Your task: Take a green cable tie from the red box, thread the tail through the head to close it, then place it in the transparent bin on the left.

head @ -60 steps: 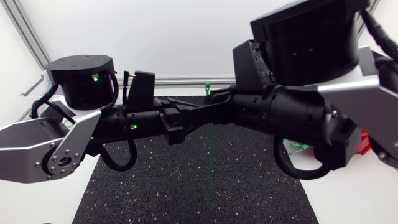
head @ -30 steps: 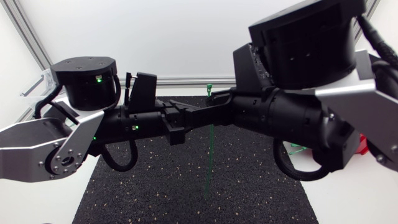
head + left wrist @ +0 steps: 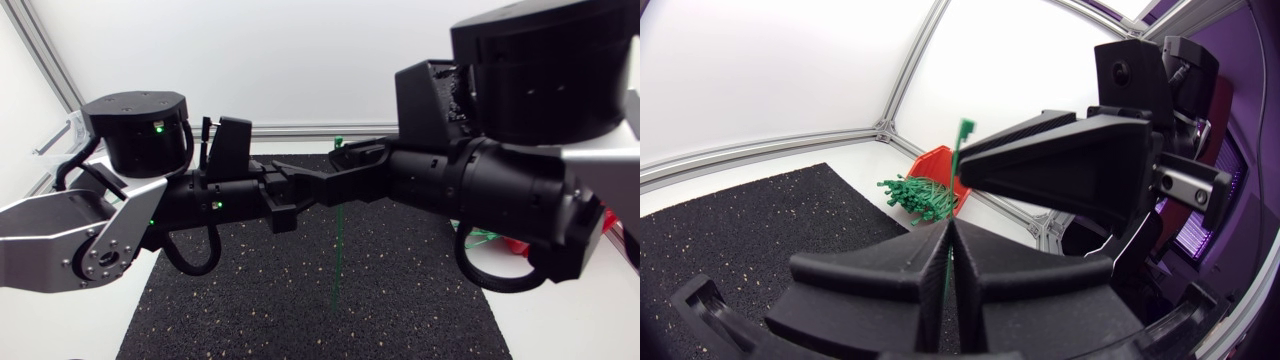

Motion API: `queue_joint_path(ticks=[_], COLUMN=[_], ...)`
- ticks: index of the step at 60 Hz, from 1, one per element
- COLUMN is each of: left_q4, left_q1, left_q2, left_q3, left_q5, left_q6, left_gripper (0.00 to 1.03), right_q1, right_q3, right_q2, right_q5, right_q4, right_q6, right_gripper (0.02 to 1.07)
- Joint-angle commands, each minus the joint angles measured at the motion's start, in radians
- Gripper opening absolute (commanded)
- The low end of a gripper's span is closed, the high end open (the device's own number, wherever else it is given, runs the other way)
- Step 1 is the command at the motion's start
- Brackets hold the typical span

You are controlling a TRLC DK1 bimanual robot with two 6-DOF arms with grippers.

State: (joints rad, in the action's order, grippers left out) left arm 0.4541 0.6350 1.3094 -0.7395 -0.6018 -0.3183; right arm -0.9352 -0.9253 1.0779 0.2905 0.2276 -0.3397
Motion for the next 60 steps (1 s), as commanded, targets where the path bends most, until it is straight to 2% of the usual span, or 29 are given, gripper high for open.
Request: queue_joint_path(ticks=[1, 6, 31, 49, 54, 60], left_q4=[0.008, 0.008, -0.017, -0.02, -0.022, -0.022], left_q1=[-0.011, -0.017, -0.028, -0.044, -0.044, -0.028], left_q2=[-0.012, -0.021, -0.052, -0.05, -0.05, -0.05], left_q3=[0.015, 0.02, 0.023, 0.012, 0.002, -0.011], left_q5=[-0.007, -0.009, -0.035, -0.07, -0.053, 0.03], left_q6=[-0.013, -0.011, -0.019, -0.05, -0.077, -0.088], left_gripper=[0.04, 0.04, 0.04, 0.04, 0.04, 0.04], right_q1=[0.022, 0.044, 0.073, 0.164, 0.164, 0.156], right_q3=[0.019, 0.026, 0.079, 0.138, 0.158, 0.174], right_q2=[-0.044, -0.068, -0.116, -0.147, -0.148, -0.145], right_q5=[-0.011, -0.024, -0.045, -0.18, -0.183, -0.185], right_q4=[-0.014, -0.013, 0.01, 0.029, 0.021, 0.012], right_q6=[0.024, 0.036, 0.045, 0.051, 0.059, 0.065], right_gripper=[0.5, 0.54, 0.54, 0.54, 0.54, 0.54])
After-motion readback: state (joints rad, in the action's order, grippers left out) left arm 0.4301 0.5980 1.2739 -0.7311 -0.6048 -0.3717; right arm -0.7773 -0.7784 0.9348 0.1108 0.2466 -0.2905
